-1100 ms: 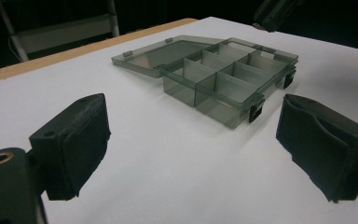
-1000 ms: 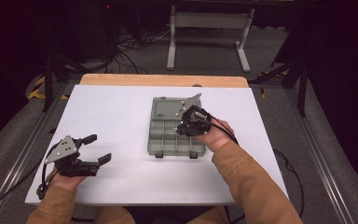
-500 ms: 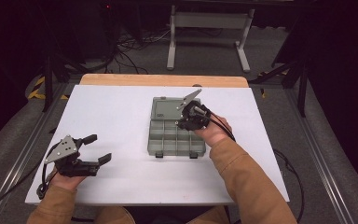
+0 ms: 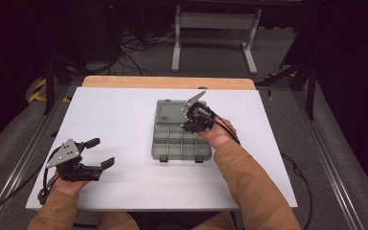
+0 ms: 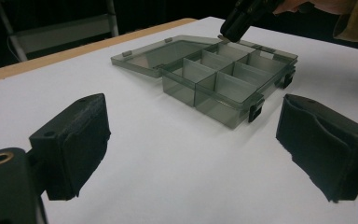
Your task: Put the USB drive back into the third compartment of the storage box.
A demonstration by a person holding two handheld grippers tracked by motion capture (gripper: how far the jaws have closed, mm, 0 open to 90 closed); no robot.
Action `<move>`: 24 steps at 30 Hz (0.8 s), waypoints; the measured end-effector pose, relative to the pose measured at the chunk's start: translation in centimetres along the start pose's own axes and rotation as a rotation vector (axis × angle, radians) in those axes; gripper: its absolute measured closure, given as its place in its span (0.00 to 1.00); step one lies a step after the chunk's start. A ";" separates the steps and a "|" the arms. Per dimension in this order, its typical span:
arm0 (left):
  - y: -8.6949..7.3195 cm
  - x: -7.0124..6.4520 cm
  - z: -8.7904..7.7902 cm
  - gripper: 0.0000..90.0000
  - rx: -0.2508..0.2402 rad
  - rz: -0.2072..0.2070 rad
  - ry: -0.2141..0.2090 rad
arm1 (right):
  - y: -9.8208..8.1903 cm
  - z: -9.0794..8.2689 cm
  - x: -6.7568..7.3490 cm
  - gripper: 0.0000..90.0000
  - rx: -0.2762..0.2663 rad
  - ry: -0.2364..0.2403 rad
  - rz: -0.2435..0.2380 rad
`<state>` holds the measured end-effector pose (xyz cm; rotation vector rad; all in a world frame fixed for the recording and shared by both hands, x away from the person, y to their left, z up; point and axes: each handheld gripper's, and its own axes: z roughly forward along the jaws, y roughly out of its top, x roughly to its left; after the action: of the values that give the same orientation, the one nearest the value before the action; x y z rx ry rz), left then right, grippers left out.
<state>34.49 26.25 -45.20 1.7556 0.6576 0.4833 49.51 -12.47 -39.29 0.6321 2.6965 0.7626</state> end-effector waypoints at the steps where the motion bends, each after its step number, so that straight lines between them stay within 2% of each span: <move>1: 0.0 0.0 0.0 0.11 0.000 0.000 0.000 | 0.0 0.1 -0.1 0.88 0.004 0.000 0.002; 16: 0.0 0.0 -0.1 0.11 0.006 -0.001 0.003 | -0.6 2.2 -1.1 0.88 0.068 -0.002 0.045; 24: 0.0 0.1 0.0 0.11 0.004 0.007 0.001 | -0.9 2.7 -1.3 0.88 0.092 0.004 0.056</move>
<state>34.54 26.33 -45.19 1.7624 0.6541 0.4883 51.36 -12.64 -41.84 0.7308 2.7412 0.6564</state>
